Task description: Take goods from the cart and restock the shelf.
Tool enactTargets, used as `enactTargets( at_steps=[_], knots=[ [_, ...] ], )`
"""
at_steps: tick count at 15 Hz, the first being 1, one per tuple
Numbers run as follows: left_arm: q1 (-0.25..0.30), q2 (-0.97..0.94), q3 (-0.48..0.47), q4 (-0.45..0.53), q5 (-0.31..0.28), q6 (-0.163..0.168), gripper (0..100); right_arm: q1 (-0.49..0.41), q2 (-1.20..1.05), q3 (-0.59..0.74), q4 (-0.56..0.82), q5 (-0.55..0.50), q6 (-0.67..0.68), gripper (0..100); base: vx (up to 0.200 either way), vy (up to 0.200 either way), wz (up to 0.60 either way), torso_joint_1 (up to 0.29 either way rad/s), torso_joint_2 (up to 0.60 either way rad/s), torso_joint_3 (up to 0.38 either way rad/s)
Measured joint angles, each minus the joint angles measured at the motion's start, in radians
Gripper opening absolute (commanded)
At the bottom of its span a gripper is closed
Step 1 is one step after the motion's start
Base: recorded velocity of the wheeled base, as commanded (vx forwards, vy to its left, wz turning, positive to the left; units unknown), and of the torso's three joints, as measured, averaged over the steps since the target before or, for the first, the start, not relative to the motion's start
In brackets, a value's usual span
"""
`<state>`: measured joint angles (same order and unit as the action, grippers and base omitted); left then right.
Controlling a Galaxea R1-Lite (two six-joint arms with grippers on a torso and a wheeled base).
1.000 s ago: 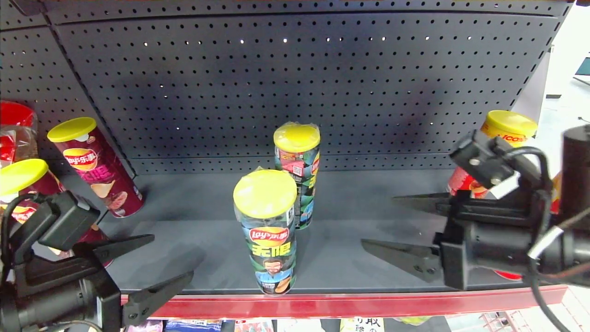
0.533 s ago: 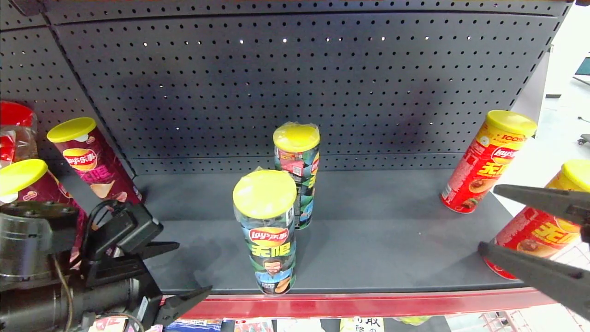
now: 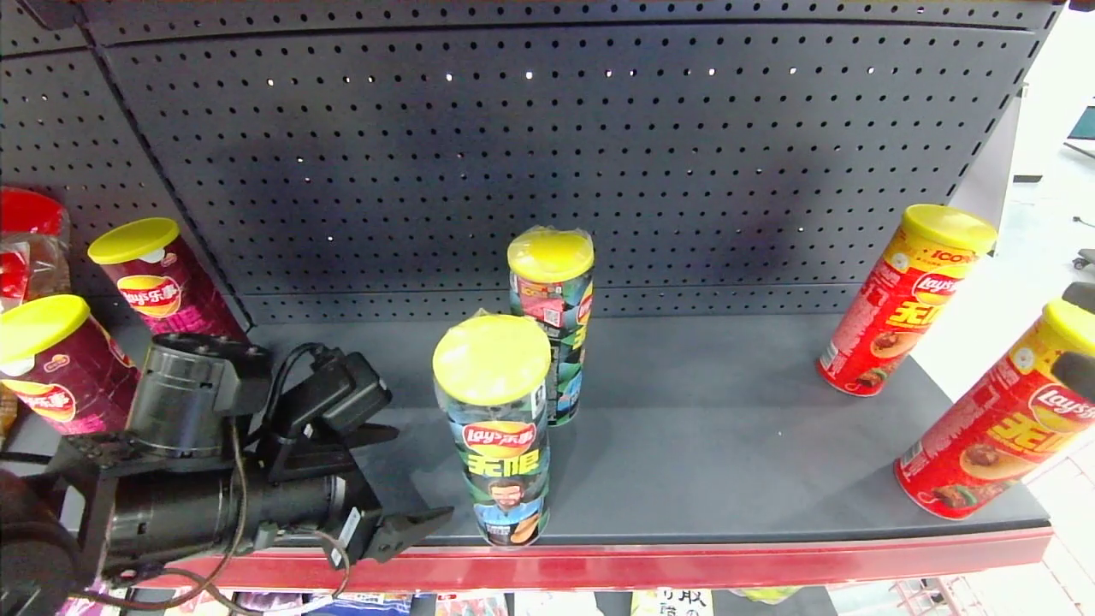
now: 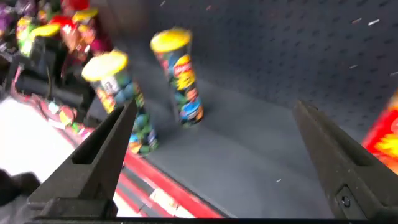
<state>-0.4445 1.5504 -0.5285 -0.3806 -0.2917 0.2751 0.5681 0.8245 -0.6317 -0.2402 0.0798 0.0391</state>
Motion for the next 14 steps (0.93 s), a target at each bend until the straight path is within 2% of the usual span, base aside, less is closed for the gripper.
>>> enactTargets(
  at_steps=[4, 14],
  knots=[
    [-0.033, 0.085, -0.025, -0.073, 0.004, -0.003, 100, -0.019, 0.000, -0.033, 0.002, -0.001, 0.000, 100, 0.000, 0.000, 0.00, 0.000, 0.00, 0.000],
    [-0.050, 0.179, -0.101, -0.076, 0.003, -0.005, 100, -0.026, 0.014, -0.042, 0.003, 0.000, 0.000, 100, 0.000, 0.000, 0.00, 0.000, 0.00, 0.000]
  ],
)
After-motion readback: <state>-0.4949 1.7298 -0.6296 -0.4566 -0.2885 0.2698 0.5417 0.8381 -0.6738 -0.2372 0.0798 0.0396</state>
